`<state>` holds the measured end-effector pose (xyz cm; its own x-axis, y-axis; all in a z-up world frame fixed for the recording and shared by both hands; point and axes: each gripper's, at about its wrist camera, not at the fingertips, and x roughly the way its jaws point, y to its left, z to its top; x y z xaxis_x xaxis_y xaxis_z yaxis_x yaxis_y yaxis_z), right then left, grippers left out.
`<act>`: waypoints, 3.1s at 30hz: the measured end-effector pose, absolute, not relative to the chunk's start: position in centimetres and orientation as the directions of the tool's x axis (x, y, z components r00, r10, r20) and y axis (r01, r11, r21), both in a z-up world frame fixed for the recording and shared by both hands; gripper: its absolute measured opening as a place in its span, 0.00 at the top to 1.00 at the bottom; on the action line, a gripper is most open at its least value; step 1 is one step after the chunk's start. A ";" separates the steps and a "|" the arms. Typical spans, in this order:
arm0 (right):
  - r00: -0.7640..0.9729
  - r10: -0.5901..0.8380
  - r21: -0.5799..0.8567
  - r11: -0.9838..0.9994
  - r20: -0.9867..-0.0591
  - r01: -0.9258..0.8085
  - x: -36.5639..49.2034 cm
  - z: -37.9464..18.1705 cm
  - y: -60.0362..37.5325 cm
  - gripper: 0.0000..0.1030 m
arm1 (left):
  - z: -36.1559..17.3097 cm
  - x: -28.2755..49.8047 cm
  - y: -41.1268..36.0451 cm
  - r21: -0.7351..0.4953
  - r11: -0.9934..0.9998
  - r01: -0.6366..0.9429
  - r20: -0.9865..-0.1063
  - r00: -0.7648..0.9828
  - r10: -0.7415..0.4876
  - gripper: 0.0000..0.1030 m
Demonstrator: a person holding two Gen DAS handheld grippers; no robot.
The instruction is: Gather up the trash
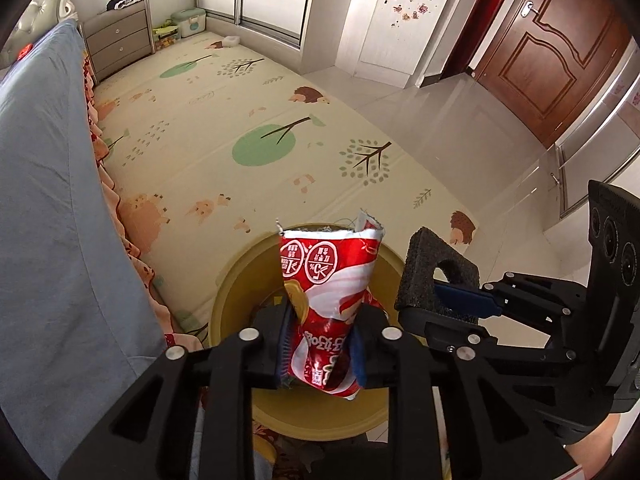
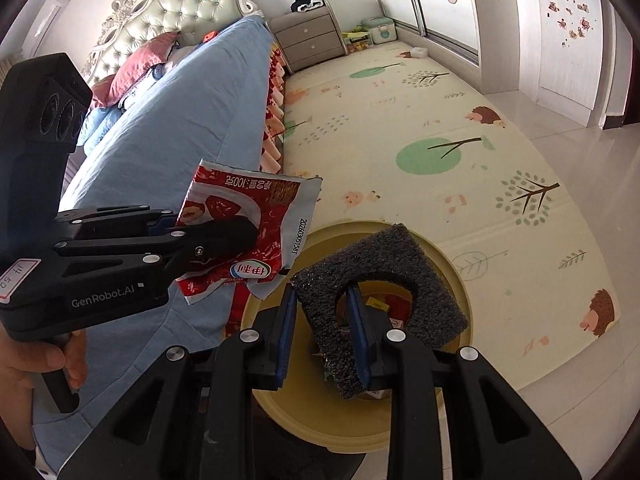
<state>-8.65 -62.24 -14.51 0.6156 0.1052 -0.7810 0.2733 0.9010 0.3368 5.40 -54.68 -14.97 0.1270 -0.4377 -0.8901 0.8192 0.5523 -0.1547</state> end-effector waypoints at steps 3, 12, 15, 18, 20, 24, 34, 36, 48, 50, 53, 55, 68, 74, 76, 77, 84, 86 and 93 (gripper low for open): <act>0.585 0.086 0.316 0.900 -0.806 0.302 -8.3 -15.1 -62.5 0.40 | -15.6 5.7 -54.6 -0.138 0.561 0.816 -0.903 0.128 -0.409 0.17; 0.498 0.085 0.276 0.904 -0.863 0.326 -8.5 -17.6 -62.1 0.39 | -18.0 5.1 -55.0 -0.080 0.553 0.830 -0.952 0.101 -0.290 0.16; 0.500 0.089 0.279 0.906 -0.862 0.319 -8.6 -17.6 -62.0 0.39 | -17.6 4.6 -54.9 -0.078 0.538 0.839 -0.943 0.113 -0.313 0.16; 0.504 0.078 0.273 0.905 -0.860 0.326 -8.7 -17.4 -62.4 0.39 | -17.3 4.6 -54.7 -0.092 0.544 0.834 -0.937 0.113 -0.331 0.16; 0.503 0.072 0.267 0.906 -0.861 0.328 -8.8 -17.2 -62.5 0.40 | -17.1 4.7 -54.6 -0.098 0.550 0.829 -0.935 0.112 -0.337 0.16; 0.500 0.066 0.261 0.906 -0.863 0.332 -9.0 -16.9 -62.5 0.40 | -16.9 5.0 -54.5 -0.107 0.564 0.819 -0.933 0.113 -0.342 0.16; 0.500 0.058 0.253 0.908 -0.864 0.333 -9.1 -16.1 -61.9 0.43 | -15.9 5.2 -53.7 -0.140 0.583 0.800 -0.919 0.115 -0.378 0.16; 0.500 0.058 0.251 0.911 -0.864 0.328 -9.2 -15.9 -61.6 0.43 | -15.5 5.1 -53.5 -0.143 0.584 0.799 -0.914 0.120 -0.388 0.16; 0.567 0.012 0.238 0.915 -0.824 0.327 -9.2 -12.0 -59.7 0.49 | -9.6 4.7 -49.5 -0.121 0.629 0.768 -0.825 0.274 -0.494 0.16; 0.581 0.010 0.237 0.918 -0.814 0.317 -8.9 -11.1 -59.0 0.49 | -8.3 4.9 -48.2 -0.118 0.643 0.757 -0.806 0.305 -0.507 0.16; 0.602 -0.003 0.221 0.929 -0.798 0.297 -8.3 -9.8 -57.3 0.49 | -6.5 5.2 -45.9 -0.103 0.663 0.742 -0.776 0.357 -0.521 0.16; 0.620 -0.002 0.215 0.937 -0.785 0.275 -7.8 -8.9 -56.0 0.49 | -5.4 5.3 -44.0 -0.085 0.680 0.729 -0.752 0.401 -0.524 0.15; 0.672 0.107 0.187 0.981 -0.732 0.047 -2.3 -4.9 -43.9 0.49 | -0.5 7.3 -28.5 -0.008 0.831 0.556 -0.639 0.636 -0.432 0.11; 0.694 0.149 0.188 0.982 -0.704 -0.019 0.3 -3.7 -38.6 0.46 | 0.8 8.5 -20.9 0.000 0.899 0.439 -0.591 0.725 -0.354 0.04; 0.703 0.156 0.185 0.982 -0.694 -0.036 1.3 -3.4 -36.8 0.43 | 1.0 8.8 -18.7 -0.013 0.915 0.404 -0.583 0.740 -0.335 0.04; 0.707 0.166 0.190 0.981 -0.688 -0.045 1.7 -3.3 -35.9 0.42 | 1.0 9.1 -17.6 -0.020 0.922 0.388 -0.583 0.744 -0.326 0.04; 0.735 0.200 0.186 0.977 -0.648 -0.103 4.4 -2.7 -30.4 0.37 | 0.8 10.0 -11.5 -0.039 0.953 0.302 -0.567 0.778 -0.270 0.04; 0.748 0.199 0.180 0.978 -0.633 -0.107 5.0 -2.5 -29.3 0.36 | 0.7 10.1 -9.8 -0.046 0.959 0.279 -0.552 0.793 -0.257 0.04; 0.777 0.213 0.165 0.976 -0.593 -0.141 6.5 -2.2 -26.1 0.35 | 0.8 9.7 -6.3 -0.026 0.973 0.228 -0.481 0.851 -0.212 0.04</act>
<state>6.52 -26.11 -2.23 0.7767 0.2126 -0.5929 -0.1414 0.9761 0.1648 9.72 -6.29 0.75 0.8505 -0.2119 -0.4814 0.2276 0.9734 -0.0264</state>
